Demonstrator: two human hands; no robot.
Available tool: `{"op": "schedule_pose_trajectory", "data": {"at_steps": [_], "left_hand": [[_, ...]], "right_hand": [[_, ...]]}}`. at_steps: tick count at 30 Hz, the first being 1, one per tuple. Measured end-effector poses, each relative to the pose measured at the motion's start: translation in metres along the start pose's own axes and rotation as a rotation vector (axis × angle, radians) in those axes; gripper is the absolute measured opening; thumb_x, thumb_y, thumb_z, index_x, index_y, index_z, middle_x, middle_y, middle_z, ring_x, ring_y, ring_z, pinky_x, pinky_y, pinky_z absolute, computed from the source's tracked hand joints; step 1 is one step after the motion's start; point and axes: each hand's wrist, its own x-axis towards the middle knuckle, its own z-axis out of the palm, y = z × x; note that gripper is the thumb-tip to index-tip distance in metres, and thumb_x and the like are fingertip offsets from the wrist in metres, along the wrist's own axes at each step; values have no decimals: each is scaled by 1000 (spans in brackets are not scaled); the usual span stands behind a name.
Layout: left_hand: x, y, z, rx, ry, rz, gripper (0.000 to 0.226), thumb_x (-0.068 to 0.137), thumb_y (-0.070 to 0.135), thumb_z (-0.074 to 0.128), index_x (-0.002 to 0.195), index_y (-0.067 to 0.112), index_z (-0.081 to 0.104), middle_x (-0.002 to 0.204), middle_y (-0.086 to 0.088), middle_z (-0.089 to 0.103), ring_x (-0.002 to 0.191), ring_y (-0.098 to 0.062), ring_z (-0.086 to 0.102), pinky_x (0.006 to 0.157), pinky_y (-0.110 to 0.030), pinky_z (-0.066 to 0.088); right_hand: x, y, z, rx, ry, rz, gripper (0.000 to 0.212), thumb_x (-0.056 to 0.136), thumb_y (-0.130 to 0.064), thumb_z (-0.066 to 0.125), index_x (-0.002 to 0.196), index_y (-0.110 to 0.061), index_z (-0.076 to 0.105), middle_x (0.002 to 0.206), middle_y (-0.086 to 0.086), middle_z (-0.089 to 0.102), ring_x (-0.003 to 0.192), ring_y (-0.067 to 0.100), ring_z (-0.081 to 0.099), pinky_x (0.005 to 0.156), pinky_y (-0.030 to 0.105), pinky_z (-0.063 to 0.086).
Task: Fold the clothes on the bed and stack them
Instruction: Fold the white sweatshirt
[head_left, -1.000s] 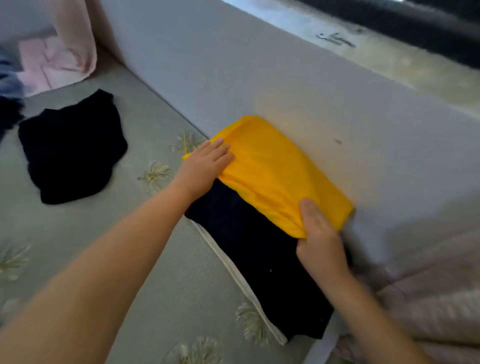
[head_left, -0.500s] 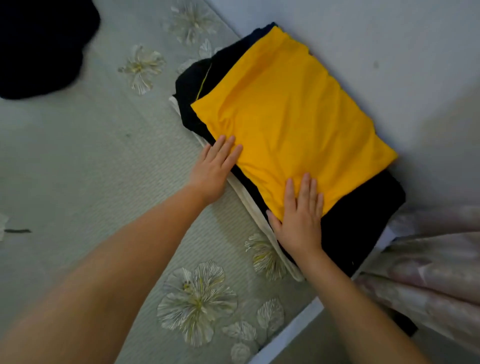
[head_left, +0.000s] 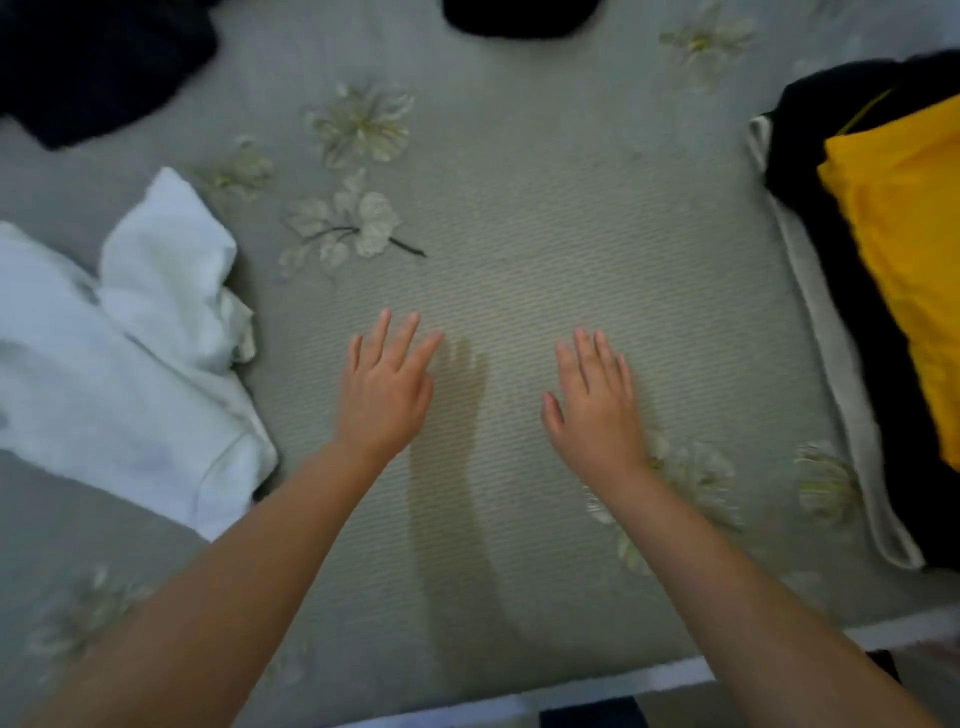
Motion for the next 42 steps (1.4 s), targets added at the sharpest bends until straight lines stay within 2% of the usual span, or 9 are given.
{"op": "schedule_pose_trajectory", "data": {"at_steps": [10,15,19,24,29,33,37,39,42], "left_hand": [[-199,-221,-38,-24,9,-449,52,83,35,37,113,0,62,123,-26,56,115,-52,47,87,-66,37],[-246,-270,-15,-204,-82,-592,52,82,35,45,125,6,55,133,-19,49,127,-41,40,100,-57,31],[-265,-290,-1,-233,-82,-546,47,74,31,55,109,1,64,115,-23,62,106,-46,57,78,-60,46],[-261,-308,3,-393,53,-652,57,87,29,58,132,-1,42,141,-21,38,134,-38,28,109,-48,24],[-211,-313,-14,-498,273,-617,56,89,12,54,139,-1,31,148,-19,26,139,-31,18,113,-32,8],[-187,-316,-25,-364,265,-511,59,80,-12,46,137,-1,34,147,-20,27,139,-35,16,111,-44,13],[-184,-322,-15,-251,9,-419,66,84,-5,48,144,9,22,154,-13,9,142,-28,2,111,-38,1],[-187,-324,-13,-265,-52,-390,59,85,3,53,140,4,32,151,-17,19,140,-31,13,111,-42,10],[-203,-328,-13,-298,-48,-346,51,81,19,59,124,-7,50,136,-27,42,128,-42,37,104,-51,30]], "right_hand": [[-2,-257,99,45,-125,-337,50,74,-14,72,114,11,57,119,32,55,114,49,50,91,57,44],[-6,-325,152,36,-337,-197,66,92,-33,49,144,-8,19,148,15,26,135,26,27,107,37,26],[-5,-330,153,3,-221,-122,47,88,-10,56,134,-7,44,119,17,58,107,31,55,92,40,37],[-15,-317,114,-17,-67,-306,32,68,9,73,99,3,68,82,19,70,75,34,67,76,42,32],[-31,-278,77,-20,-272,-381,38,59,20,74,93,3,71,61,15,65,58,23,62,68,46,47],[-17,-237,51,-20,-518,-16,31,82,5,61,112,-4,65,100,19,67,92,29,63,76,21,35],[2,-208,50,-392,-281,321,36,88,-4,47,123,-5,55,123,22,55,113,35,49,99,38,28],[-1,-218,63,-457,-56,215,39,81,2,52,120,3,54,119,29,54,108,42,51,100,50,28],[-31,-241,99,-371,-11,-388,38,73,-18,61,103,5,65,102,24,65,94,40,64,85,62,42]]}}
